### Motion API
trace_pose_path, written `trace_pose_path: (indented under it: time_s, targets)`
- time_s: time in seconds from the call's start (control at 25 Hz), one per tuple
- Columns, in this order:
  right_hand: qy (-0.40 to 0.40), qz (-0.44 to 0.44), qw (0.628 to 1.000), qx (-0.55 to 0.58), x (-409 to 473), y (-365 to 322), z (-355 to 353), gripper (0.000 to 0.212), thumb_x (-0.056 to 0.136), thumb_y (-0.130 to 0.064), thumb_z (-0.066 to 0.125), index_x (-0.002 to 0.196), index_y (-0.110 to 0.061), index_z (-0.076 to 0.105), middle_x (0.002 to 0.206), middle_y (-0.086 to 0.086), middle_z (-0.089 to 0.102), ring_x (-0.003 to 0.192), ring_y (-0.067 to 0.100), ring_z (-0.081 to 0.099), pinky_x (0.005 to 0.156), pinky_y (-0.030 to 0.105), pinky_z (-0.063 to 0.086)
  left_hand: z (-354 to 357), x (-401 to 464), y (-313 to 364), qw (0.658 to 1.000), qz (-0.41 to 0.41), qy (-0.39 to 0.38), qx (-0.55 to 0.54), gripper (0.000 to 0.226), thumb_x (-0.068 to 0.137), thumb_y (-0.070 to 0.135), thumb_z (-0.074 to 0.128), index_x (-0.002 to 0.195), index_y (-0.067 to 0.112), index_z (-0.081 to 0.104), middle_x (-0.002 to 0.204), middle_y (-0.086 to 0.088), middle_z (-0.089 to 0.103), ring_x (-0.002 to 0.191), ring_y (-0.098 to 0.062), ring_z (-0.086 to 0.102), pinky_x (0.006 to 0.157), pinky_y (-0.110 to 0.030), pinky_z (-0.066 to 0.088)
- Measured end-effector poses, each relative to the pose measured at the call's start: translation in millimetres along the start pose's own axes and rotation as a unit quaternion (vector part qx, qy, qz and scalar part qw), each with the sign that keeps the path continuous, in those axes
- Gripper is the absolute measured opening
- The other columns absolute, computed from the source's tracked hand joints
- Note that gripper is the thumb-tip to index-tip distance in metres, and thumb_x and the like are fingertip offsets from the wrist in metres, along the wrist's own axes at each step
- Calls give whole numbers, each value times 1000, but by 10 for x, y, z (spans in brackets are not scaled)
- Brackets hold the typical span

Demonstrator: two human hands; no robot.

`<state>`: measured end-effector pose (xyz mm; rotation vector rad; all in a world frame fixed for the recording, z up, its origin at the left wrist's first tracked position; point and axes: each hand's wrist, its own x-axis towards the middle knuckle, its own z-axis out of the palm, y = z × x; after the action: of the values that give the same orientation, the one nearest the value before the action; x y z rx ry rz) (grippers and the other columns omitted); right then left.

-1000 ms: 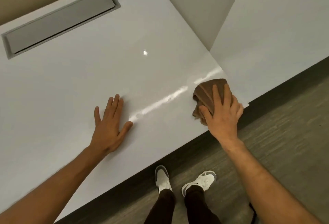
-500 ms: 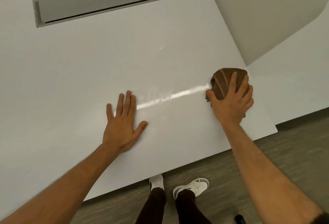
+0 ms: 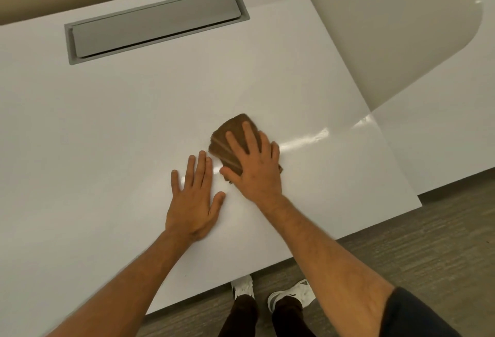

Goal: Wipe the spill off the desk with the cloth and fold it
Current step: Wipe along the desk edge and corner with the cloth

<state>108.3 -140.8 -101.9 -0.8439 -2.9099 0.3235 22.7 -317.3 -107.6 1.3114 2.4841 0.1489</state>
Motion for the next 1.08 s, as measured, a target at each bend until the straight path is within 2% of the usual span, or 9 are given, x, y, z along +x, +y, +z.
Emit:
trace_pose_path:
  time_s: [0.12,0.28,0.4,0.52,0.6,0.8,1.08]
  targets:
    - [15,-42,999,20,-331,87,37,77,90,-66,53,157,-33,32,168,11,24,140,37,38,111,57,33,36,-3,-13,1000,3,14,3,77,105,56,16,167,18,-8,176,-1,-16,162,-22,-14,129,-60,-1]
    - [-2,-25,999,21,-931,419,-82,77,92,-65,52,158,-34,28,167,10,24,140,37,40,111,59,34,12,-22,-4,1000,2,13,7,78,104,56,17,167,16,-7,176,-3,-13,163,-25,-9,128,-62,3]
    - [-6,40,999,-11,-1316,898,-274,78,93,-68,49,159,-33,26,167,10,25,138,38,41,108,63,35,-15,-19,0,1000,2,4,12,80,104,56,18,167,14,-8,176,-4,-13,163,-27,-9,128,-64,7]
    - [5,159,987,-27,-1496,1287,-428,80,93,-70,40,159,-28,25,166,13,24,138,40,40,108,63,34,7,-15,-9,1000,2,2,13,81,104,57,19,167,15,-10,176,-3,-14,163,-27,-8,127,-64,7]
    - [17,217,976,-17,-1437,1417,-461,81,93,-71,37,159,-25,26,165,15,25,137,42,40,110,63,34,24,-7,-17,1000,1,1,12,81,104,58,19,167,15,-9,176,-4,-13,163,-28,-7,127,-64,8]
    - [73,309,948,-19,-1050,1437,-379,80,94,-68,46,158,-23,30,164,15,27,135,43,40,108,63,33,41,-1,-26,1000,-1,-3,7,82,103,57,22,167,14,-8,176,-4,-14,163,-28,-8,127,-65,7]
    - [86,362,928,-20,-437,1448,-348,82,91,-70,50,158,-28,30,164,15,28,137,42,39,109,64,32,21,-2,-9,1000,-2,-11,11,83,102,57,22,167,11,-4,176,-6,-11,163,-29,-8,126,-65,8]
